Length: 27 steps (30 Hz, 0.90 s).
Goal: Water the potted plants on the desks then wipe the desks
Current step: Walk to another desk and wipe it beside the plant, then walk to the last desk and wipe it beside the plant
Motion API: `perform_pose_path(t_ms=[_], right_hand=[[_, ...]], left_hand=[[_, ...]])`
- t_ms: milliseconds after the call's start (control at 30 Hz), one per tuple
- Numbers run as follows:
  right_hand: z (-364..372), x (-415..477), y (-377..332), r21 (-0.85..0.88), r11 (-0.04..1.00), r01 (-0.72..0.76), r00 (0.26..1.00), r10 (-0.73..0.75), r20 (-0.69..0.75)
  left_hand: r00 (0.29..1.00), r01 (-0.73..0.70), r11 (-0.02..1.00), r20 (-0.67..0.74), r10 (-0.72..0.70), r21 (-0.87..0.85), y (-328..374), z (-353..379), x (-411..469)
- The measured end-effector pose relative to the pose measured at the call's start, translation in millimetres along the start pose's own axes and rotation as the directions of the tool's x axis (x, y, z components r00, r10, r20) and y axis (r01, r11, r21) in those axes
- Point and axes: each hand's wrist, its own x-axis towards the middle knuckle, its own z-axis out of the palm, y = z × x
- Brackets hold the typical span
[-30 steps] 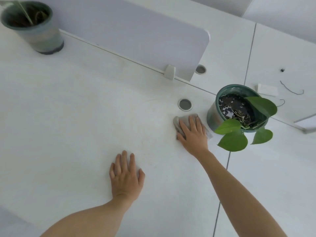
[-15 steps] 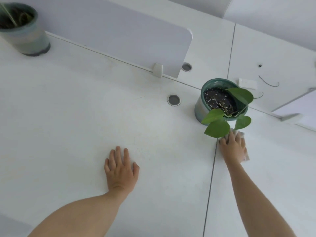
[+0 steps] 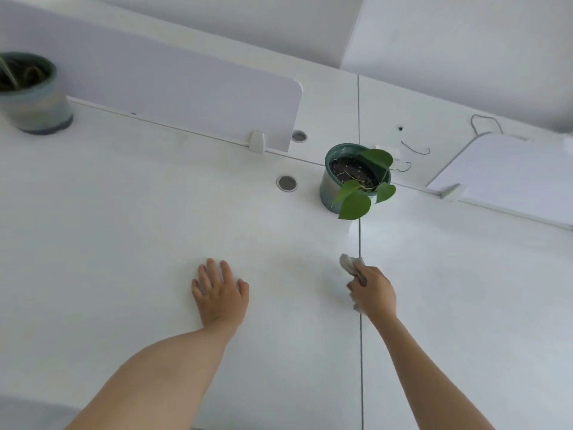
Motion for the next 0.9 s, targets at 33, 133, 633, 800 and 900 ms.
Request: perform_pose_path(t_ms=[33,133,633,800,900], right_hand=[[-5,-15,-1,0.081,0.996,-0.036,0.999,0.038,-0.023],[-12,-60,3,0.251,0.959,-0.130,0.989,0.145,-0.042],[21,-210,55,0.366,0.924,-0.107,0.984,0.046,0.171],[41,-237,105,0.229,0.973,-0.027,0.955,-0.043,0.294],[50,-256,119,0.161,0.986,0.045,0.929,-0.101,0.357]], left_hand=[[1.000,0.001,1.000,-0.002,-0.001,-0.007,-1,0,-1],[1.000,-0.020,1.000,0.017,0.020,-0.022,-3,2,-1],[0.993,-0.014,0.745,-0.095,-0.067,-0.667,-84,-44,-154],[0.979,0.172,0.636,0.059,-0.195,-0.752,-90,-1,-262],[0.966,0.225,0.714,0.245,-0.076,-0.663,-100,28,-321]])
